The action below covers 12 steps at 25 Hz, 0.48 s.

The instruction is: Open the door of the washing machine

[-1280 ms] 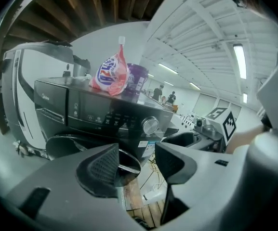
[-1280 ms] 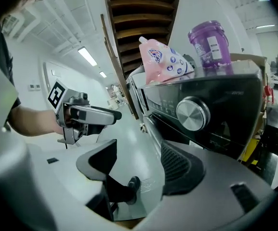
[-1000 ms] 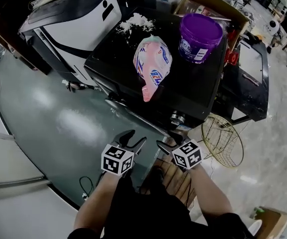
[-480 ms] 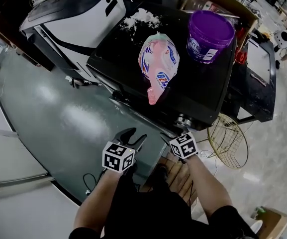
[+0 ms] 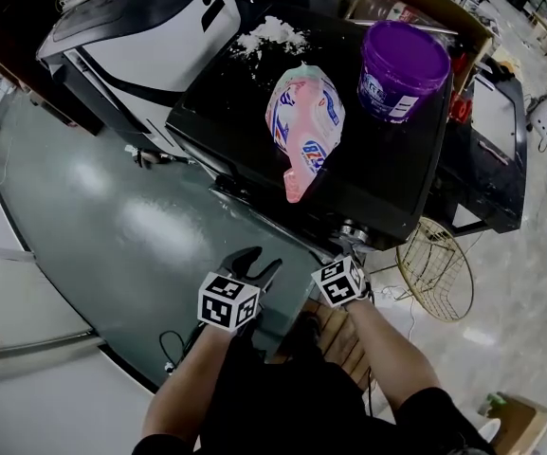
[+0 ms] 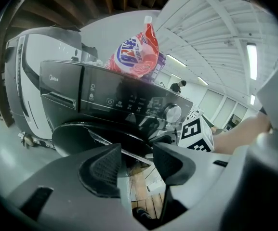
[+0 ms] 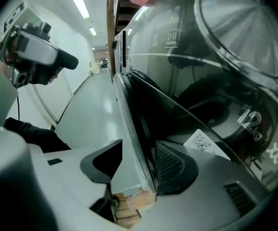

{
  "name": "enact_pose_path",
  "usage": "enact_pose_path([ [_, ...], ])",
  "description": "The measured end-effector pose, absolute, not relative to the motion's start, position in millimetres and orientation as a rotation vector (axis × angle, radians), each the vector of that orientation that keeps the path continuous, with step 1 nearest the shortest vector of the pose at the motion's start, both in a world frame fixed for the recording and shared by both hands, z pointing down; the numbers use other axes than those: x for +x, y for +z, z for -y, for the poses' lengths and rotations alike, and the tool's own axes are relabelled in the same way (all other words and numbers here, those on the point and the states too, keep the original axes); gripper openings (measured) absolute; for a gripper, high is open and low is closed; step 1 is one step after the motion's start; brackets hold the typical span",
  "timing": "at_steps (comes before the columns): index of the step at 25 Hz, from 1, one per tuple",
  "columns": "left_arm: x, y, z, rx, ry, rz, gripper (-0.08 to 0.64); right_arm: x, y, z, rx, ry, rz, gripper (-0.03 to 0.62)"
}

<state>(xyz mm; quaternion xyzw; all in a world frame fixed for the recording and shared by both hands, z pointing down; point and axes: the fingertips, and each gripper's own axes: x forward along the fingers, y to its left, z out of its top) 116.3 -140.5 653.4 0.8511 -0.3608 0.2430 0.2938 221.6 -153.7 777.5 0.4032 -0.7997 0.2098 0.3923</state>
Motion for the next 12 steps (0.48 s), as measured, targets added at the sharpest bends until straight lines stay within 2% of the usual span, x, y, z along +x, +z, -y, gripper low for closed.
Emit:
enact_pose_path([
  [3, 116.9, 653.9, 138.3, 2.269, 0.65, 0.955, 0.218, 224.0, 776.9, 156.9, 1.065, 0.531, 2.023, 0.207],
  [6, 115.7, 656.1, 134.6, 2.258, 0.642, 0.959, 0.218, 227.1, 781.3, 160.7, 1.133, 0.509, 1.959, 0.149],
  [12, 116.4, 657.9, 122.5, 2.242, 0.641, 0.961, 0.216, 230.7, 792.8, 157.9, 1.039, 0.439, 1.924, 0.123],
])
